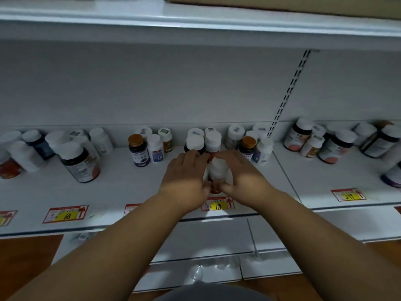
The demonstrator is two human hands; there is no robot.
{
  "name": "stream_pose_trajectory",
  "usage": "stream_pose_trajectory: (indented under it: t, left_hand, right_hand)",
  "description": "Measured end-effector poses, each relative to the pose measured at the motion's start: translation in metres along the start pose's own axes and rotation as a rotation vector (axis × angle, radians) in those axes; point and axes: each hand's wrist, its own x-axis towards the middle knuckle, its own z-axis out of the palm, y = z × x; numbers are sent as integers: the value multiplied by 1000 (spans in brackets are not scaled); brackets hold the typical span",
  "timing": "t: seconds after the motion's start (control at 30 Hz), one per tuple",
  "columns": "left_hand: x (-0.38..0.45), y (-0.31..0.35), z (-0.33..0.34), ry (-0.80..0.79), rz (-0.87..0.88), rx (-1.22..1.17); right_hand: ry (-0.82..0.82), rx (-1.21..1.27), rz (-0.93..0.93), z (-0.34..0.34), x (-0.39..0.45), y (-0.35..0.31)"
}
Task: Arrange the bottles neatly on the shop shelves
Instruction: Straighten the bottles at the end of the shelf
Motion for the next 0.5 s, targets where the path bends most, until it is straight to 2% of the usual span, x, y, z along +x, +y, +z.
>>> stream_pose_trajectory:
  t: [0.1, 0.27, 0.5]
  left_hand:
    - [2, 23, -12, 77, 24, 5]
    - [13, 90, -13, 86, 81, -83]
    - [39, 243, 33, 55, 318, -265]
  right_hand:
    - [80, -64, 34, -24, -10, 0]
    - [214, -134, 176, -84, -52, 16]
    - [357, -232, 365, -194, -174, 75]
